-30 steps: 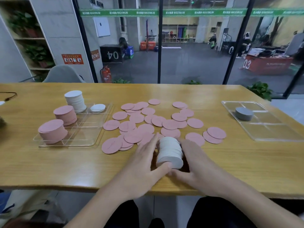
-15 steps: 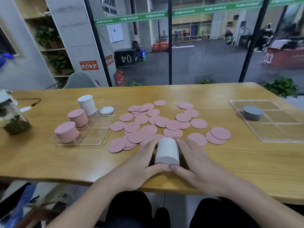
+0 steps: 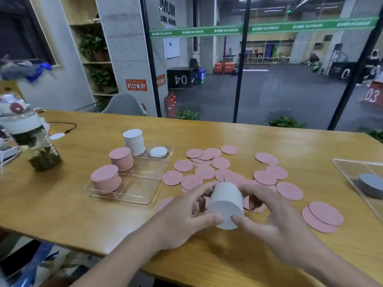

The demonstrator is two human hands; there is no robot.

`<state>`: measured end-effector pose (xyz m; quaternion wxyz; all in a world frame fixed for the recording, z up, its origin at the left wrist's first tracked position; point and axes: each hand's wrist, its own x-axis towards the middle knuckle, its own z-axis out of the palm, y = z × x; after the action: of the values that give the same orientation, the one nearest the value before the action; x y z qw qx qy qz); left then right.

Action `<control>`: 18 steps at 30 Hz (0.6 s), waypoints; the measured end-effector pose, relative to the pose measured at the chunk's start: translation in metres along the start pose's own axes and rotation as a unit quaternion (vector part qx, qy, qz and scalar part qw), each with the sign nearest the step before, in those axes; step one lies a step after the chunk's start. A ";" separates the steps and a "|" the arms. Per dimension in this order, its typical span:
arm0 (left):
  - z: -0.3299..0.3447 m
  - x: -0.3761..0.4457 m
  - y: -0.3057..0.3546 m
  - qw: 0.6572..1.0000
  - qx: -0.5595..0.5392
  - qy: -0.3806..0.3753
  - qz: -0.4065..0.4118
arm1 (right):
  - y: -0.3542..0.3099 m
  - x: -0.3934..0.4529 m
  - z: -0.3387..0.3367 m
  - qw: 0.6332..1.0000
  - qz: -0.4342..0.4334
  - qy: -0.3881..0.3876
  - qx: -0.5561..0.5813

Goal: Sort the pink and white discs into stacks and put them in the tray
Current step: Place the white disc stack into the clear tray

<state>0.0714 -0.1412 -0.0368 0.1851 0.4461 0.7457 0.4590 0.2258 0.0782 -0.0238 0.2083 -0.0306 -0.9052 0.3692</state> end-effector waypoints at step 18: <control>-0.154 0.093 -0.101 0.921 0.047 0.326 -0.210 | -0.011 0.317 0.160 0.955 0.206 -0.073 0.203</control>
<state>-0.1337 -0.1615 -0.0318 0.0034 0.1131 0.8620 0.4942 -0.1262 0.0314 -0.0063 0.0635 -0.1462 -0.7982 0.5809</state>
